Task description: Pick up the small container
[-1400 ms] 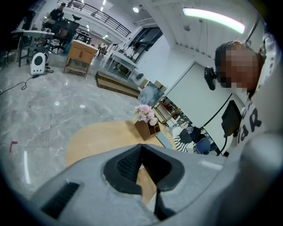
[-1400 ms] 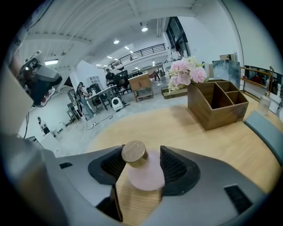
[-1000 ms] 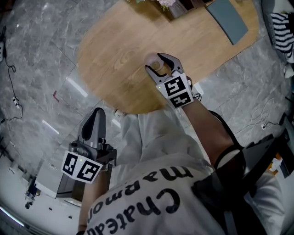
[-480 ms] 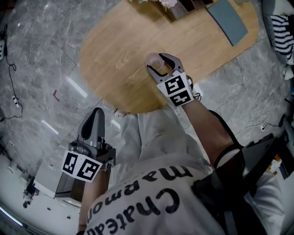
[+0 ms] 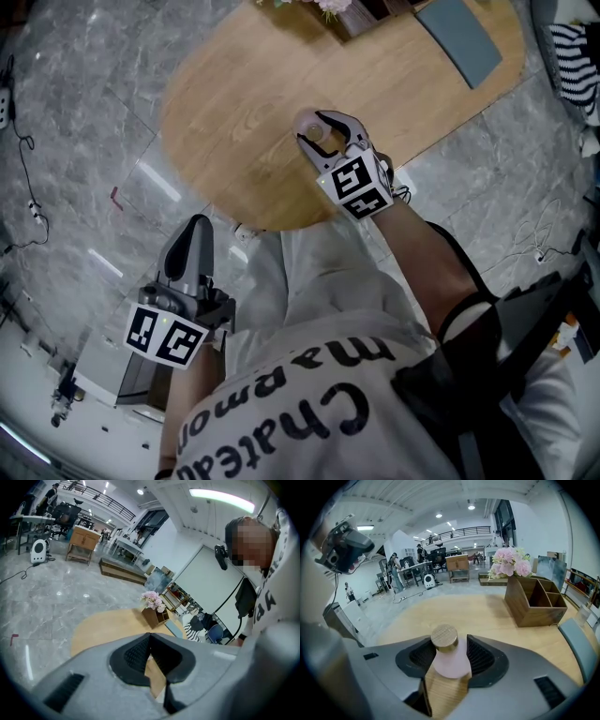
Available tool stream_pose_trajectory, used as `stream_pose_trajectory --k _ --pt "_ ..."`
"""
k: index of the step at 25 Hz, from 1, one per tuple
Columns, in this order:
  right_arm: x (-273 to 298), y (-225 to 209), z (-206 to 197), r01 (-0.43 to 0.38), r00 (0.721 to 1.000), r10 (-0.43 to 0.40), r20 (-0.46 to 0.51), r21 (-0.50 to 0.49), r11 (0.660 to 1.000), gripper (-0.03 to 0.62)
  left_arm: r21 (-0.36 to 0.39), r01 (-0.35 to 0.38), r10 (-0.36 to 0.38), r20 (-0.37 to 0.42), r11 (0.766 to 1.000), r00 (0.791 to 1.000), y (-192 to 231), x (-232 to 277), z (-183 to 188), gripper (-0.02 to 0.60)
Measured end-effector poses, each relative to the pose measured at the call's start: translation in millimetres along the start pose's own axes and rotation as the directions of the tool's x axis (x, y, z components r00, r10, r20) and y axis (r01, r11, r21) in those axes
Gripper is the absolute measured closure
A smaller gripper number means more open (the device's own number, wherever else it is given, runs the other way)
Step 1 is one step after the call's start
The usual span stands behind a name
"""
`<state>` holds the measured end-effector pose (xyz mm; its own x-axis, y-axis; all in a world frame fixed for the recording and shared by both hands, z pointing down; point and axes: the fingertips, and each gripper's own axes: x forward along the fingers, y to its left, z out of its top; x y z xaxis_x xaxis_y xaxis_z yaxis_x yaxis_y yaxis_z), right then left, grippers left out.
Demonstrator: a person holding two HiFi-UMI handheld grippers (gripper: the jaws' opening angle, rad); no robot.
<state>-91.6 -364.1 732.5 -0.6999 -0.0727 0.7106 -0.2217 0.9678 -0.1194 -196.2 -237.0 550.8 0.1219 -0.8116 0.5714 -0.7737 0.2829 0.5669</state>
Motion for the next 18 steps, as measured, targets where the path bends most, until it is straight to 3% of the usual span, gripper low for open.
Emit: stream_pose_trajectory --k 6,18 --pt "-2.9 4.4 0.6 -0.003 1.000 0.002 -0.016 -0.054 0.999 0.420 0.024 0.013 -0.013 -0.006 1.000 1.000 -7.8 -0.1 5.7 0.566" --pt "-4.8 4.3 1.2 -0.014 0.998 0.011 -0.054 -0.056 0.998 0.453 0.048 0.061 -0.060 -0.031 0.997 0.998 -20.9 16.7 1.2 0.567"
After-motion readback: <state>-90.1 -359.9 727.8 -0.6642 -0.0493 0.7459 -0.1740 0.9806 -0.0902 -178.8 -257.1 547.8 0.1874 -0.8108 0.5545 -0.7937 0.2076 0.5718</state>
